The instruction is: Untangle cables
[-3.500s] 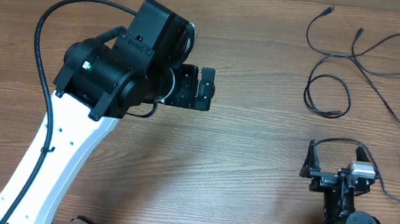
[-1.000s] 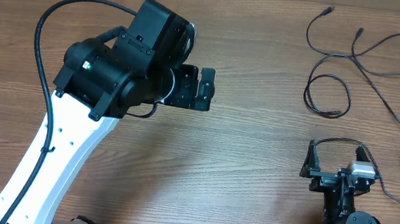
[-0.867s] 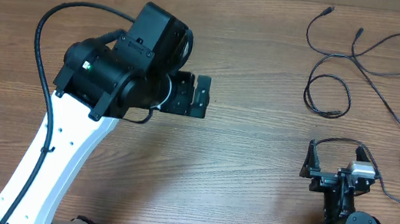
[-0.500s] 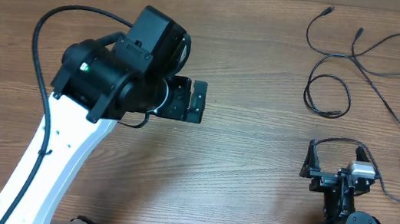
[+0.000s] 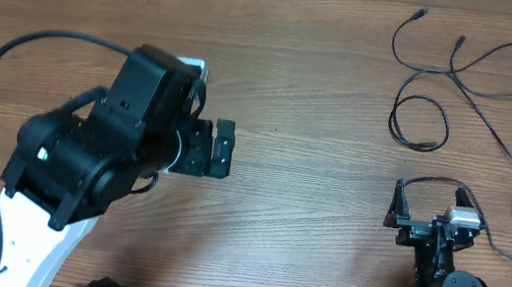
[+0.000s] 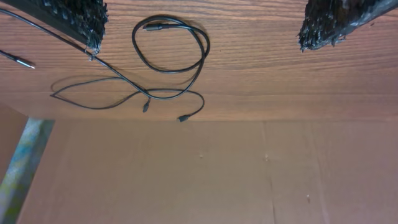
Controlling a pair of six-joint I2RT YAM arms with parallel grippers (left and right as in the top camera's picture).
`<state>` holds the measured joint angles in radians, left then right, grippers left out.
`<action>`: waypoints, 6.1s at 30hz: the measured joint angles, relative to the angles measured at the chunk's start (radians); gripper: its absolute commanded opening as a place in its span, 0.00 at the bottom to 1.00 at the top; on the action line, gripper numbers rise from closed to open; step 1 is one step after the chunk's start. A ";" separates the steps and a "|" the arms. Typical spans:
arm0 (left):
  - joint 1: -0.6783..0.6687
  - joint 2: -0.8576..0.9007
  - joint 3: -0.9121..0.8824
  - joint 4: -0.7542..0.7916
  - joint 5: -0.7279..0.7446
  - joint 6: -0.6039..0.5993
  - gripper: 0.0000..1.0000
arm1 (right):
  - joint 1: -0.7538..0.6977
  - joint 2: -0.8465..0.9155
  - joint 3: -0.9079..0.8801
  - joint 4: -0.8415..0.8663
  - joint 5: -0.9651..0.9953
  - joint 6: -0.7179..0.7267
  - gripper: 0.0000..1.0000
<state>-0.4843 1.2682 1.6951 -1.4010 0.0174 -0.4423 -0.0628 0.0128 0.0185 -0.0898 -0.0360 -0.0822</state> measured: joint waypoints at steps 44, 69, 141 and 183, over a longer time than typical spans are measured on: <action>0.454 -1.026 -1.220 0.636 -0.038 0.190 1.00 | 0.000 0.000 0.000 0.000 0.000 0.000 1.00; 0.525 -1.251 -1.388 0.883 -0.041 0.312 1.00 | 0.000 0.000 0.000 0.000 0.000 0.000 1.00; 0.525 -1.253 -1.683 1.334 -0.172 0.460 1.00 | 0.000 0.000 0.000 -0.001 0.000 0.000 1.00; 0.525 -1.253 -1.683 1.334 -0.183 0.389 1.00 | 0.000 0.000 0.000 0.000 0.000 0.000 1.00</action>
<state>0.0402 0.0151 0.0116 -0.0666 -0.1658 -0.0528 -0.0628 0.0128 0.0185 -0.0898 -0.0357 -0.0822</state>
